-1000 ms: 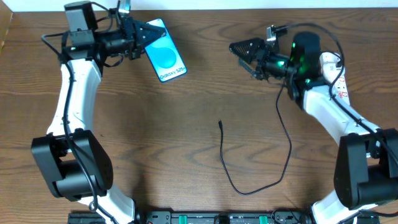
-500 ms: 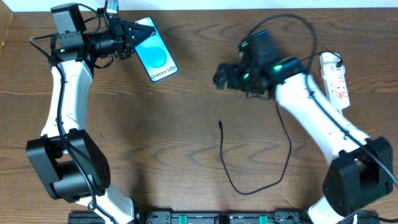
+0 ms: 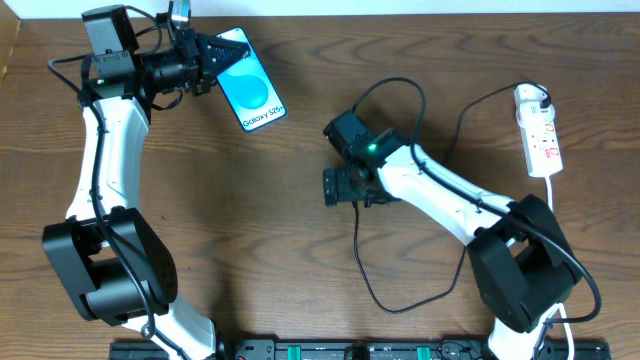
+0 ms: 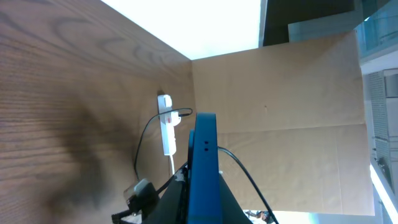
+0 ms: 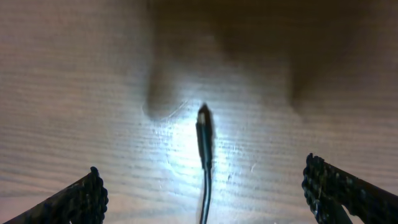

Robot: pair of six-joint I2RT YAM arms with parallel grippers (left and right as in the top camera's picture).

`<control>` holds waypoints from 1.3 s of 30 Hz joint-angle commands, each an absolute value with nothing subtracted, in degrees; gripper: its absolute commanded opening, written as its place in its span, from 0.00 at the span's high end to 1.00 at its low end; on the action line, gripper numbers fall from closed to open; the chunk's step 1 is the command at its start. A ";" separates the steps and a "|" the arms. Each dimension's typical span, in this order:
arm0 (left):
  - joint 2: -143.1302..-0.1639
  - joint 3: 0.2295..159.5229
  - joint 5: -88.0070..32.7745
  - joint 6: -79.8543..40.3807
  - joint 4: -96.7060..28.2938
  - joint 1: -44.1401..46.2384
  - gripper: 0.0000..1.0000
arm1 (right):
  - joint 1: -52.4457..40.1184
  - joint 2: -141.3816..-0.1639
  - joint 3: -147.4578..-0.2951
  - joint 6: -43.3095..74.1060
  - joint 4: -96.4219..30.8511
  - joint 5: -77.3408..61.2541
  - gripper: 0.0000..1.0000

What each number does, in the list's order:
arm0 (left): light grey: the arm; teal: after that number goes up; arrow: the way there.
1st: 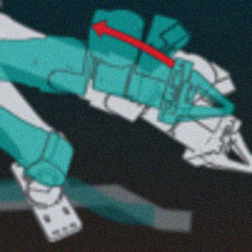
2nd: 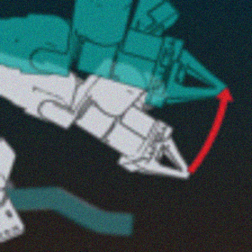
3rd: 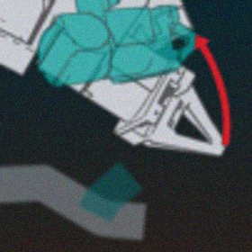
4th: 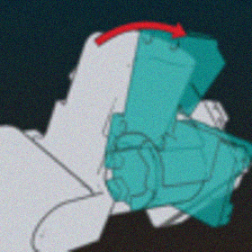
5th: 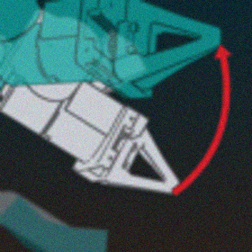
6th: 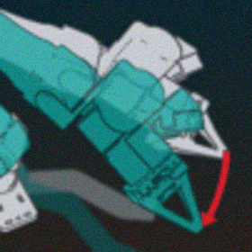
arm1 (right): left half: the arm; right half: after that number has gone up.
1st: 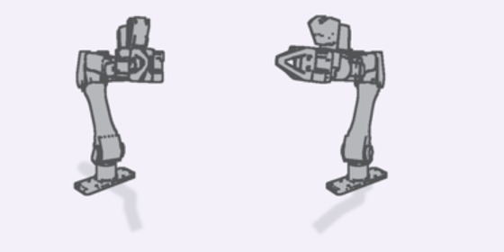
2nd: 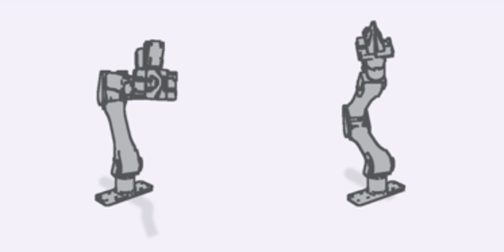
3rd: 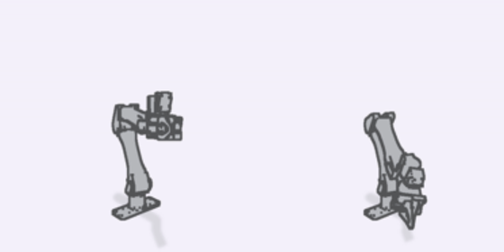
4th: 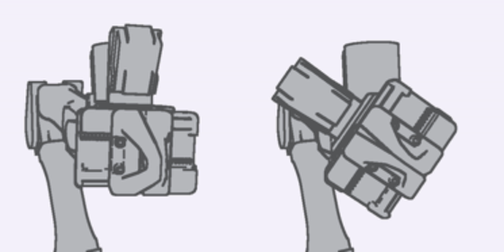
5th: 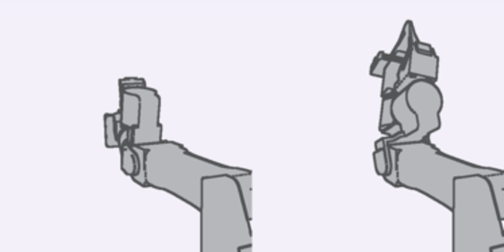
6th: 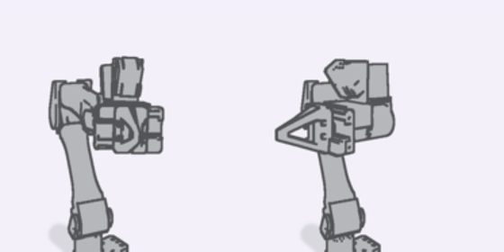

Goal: Plug charger to phone and switch on socket
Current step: 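Move the right gripper to the black cable's USB-C end and grasp it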

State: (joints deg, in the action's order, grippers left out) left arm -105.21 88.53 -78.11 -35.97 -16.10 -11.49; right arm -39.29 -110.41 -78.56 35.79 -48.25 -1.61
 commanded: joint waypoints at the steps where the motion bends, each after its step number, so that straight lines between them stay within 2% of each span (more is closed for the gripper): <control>1: -104.16 88.29 -80.36 -35.57 -15.84 -11.62 0.93 | -40.86 -111.63 -78.52 39.05 -48.93 -0.58 0.02; 5: -104.16 88.29 -80.36 -35.57 -15.86 -11.62 0.93 | -41.65 -112.68 -78.11 40.25 -49.36 -0.56 0.09; 14: -104.16 88.29 -80.36 -35.57 -15.86 -11.62 0.92 | -41.93 -115.20 -76.62 41.10 -48.27 -0.99 0.10; 16: -104.16 88.29 -80.36 -35.57 -15.86 -11.62 0.92 | -41.95 -115.20 -76.62 41.10 -48.10 -1.02 0.13; 20: -104.16 88.29 -80.36 -35.57 -15.86 -11.62 0.92 | -41.95 -115.24 -76.62 41.08 -47.77 -0.95 0.44; 24: -104.16 88.29 -80.38 -35.57 -15.86 -11.62 0.92 | -41.95 -115.42 -76.62 41.10 -47.72 -0.97 0.57; 39: -104.16 88.29 -80.36 -35.57 -15.86 -11.62 0.93 | -41.93 -115.44 -76.62 41.08 -46.85 -0.45 0.65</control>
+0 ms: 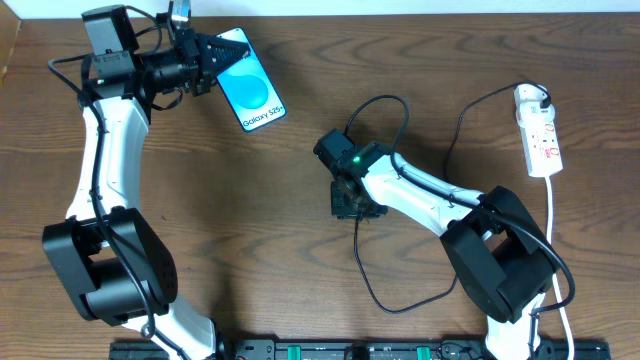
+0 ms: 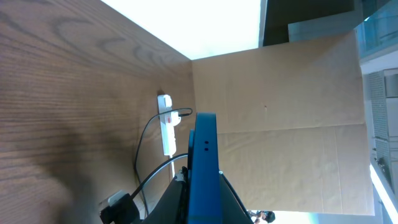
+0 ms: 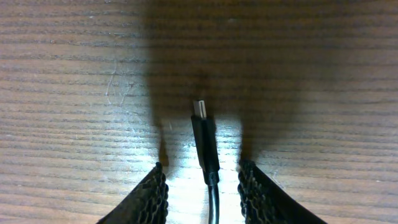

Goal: Plug charger to phone and switch on socket
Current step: 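Move the right gripper to the black cable's USB-C end and grasp it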

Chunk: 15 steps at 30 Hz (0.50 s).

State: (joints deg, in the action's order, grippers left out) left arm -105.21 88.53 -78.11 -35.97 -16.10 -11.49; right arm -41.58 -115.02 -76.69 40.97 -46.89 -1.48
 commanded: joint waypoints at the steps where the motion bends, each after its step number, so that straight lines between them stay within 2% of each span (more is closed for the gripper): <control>1: -104.16 88.29 -80.36 -35.57 -15.86 -11.62 0.93 | -41.95 -115.44 -76.62 41.10 -46.85 -0.34 0.68; 6: -104.16 88.29 -80.36 -35.57 -15.84 -11.62 0.92 | -41.95 -115.44 -76.62 41.08 -46.83 -0.32 0.82; 10: -104.16 88.29 -80.36 -35.57 -15.84 -11.62 0.93 | -41.93 -115.44 -76.62 41.08 -46.70 -0.19 0.84; 15: -104.16 88.29 -80.36 -35.57 -15.84 -11.62 0.93 | -41.93 -115.44 -76.62 41.08 -46.72 -0.14 0.92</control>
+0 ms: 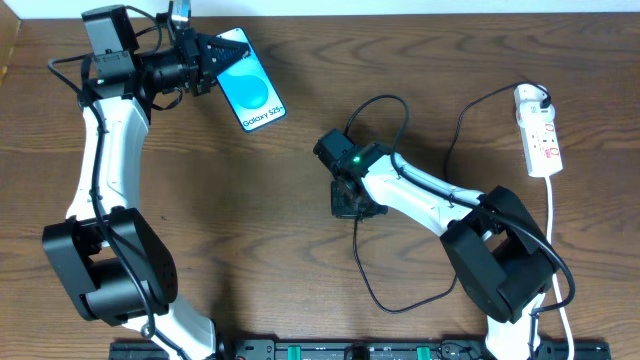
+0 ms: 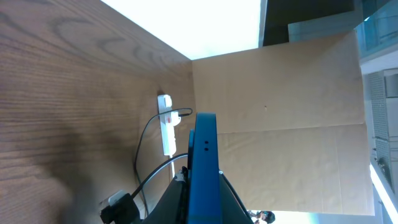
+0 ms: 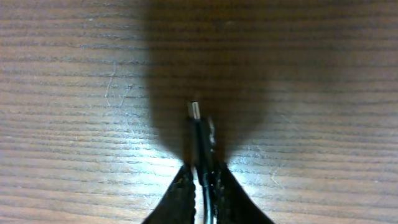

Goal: Plug charger to phone and switch on socket
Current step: 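Move the right gripper to the black cable's USB-C end and grasp it, then lift the connector with the right gripper and insert it into the phone's bottom port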

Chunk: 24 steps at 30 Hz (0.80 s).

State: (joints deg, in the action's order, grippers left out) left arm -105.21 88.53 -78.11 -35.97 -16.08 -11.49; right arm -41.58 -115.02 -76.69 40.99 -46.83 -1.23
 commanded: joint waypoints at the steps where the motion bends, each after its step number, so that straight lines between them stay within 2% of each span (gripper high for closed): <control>1: -104.16 88.29 -80.36 -35.57 -15.86 -11.62 0.93 | -41.93 -115.44 -76.62 41.10 -46.72 -0.14 0.95; 3: -104.16 88.29 -80.36 -35.57 -15.86 -11.62 0.93 | -41.85 -115.44 -76.62 41.10 -46.72 -0.14 0.99; 14: -104.16 88.29 -79.35 -35.57 -15.81 -11.62 0.92 | -37.50 -115.39 -77.06 41.19 -42.85 -2.96 0.99; 16: -104.16 88.29 -77.93 -35.55 -15.79 -11.62 0.93 | -35.24 -115.39 -77.19 37.15 -39.29 -9.34 0.99; 21: -104.16 88.29 -75.00 -35.59 -15.49 -11.62 0.92 | -28.82 -115.39 -77.19 25.12 -26.61 -35.46 0.99; 24: -104.16 88.29 -75.29 -35.59 -14.39 -11.62 0.93 | -25.76 -115.39 -77.19 21.85 -19.68 -49.08 0.99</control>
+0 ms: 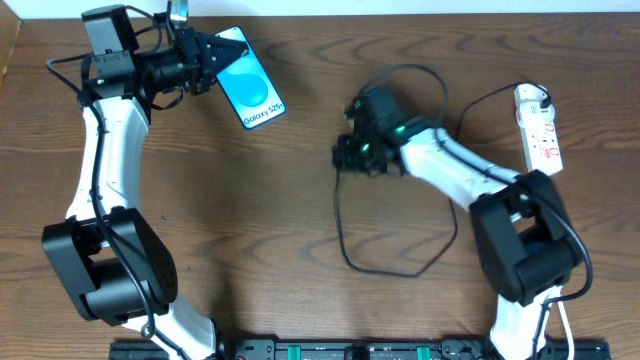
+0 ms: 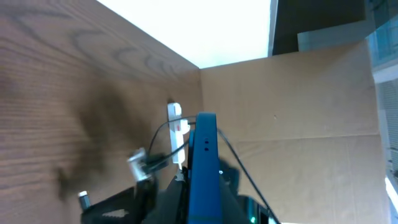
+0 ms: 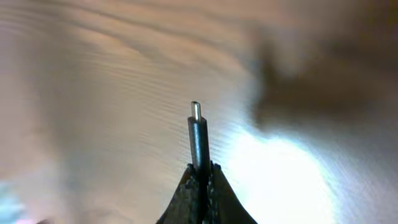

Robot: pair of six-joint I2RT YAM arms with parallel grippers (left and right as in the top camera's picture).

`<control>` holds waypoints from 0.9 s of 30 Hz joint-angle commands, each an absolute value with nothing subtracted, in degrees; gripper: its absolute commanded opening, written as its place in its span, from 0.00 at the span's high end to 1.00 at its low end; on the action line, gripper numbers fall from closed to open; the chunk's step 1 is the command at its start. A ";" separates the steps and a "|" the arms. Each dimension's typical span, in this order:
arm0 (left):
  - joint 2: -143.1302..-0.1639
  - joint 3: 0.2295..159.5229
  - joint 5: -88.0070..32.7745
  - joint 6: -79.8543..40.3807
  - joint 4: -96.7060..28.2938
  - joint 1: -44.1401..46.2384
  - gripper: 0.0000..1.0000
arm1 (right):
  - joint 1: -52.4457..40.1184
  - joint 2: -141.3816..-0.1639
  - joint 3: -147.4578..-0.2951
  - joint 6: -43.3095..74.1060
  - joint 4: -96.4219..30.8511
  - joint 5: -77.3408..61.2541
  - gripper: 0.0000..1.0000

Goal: Plug charger to phone and switch on socket
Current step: 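Lift the connector with the right gripper and insert it into the phone's bottom port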

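Observation:
My left gripper [image 1: 212, 55] is shut on the blue phone [image 1: 250, 89], held up at the table's far left; in the left wrist view the phone [image 2: 203, 163] shows edge-on between the jaws. My right gripper [image 1: 340, 160] is shut on the black charger plug [image 3: 197, 140], whose metal tip sticks out ahead of the fingers above the wood. The black cable [image 1: 345, 235] trails back in loops to the white socket strip [image 1: 538, 130] at the far right. The right gripper hangs to the right of the phone, well apart from it.
The wooden table [image 1: 250, 230] carries only the cable loops and the socket strip. A brown cardboard wall [image 2: 298, 137] stands behind the table in the left wrist view. A black rail [image 1: 350, 350] runs along the front edge.
My right gripper, shut on the plug down at the table, has lifted it off the wood and moved up and toward the phone. The cable has been dragged along. The left arm shifted slightly.
The right gripper stood open over the plug lying on the table. Then its fingers were lowered on either side of the plug, then shut on it. Now the plug is carried clear of the table. The left gripper held the phone throughout.

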State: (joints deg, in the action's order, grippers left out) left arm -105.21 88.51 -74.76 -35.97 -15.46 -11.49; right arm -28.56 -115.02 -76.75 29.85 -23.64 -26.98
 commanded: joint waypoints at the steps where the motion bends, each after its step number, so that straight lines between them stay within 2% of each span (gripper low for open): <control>1: -104.16 88.29 -75.68 -35.59 -13.80 -11.62 0.92 | -24.84 -115.39 -77.19 21.15 -17.04 -53.65 0.99; 12: -104.16 88.31 -77.45 -35.83 -9.93 -11.62 0.93 | -23.94 -115.39 -77.19 17.54 4.12 -79.18 0.99; 17: -104.16 88.31 -77.58 -36.40 -7.57 -11.62 0.93 | -25.06 -115.39 -77.19 17.74 6.90 -80.16 0.99; 22: -104.16 88.31 -77.60 -42.68 -0.49 -11.62 0.93 | -25.08 -115.39 -77.19 17.96 8.36 -82.04 0.99; 27: -104.16 88.31 -79.07 -50.33 9.63 -11.62 0.93 | -25.19 -115.39 -77.19 25.76 17.63 -85.10 0.99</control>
State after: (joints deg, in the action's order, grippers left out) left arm -105.21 88.16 -76.14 -43.55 5.87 -11.49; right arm -24.93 -115.04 -76.77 21.08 14.59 -80.99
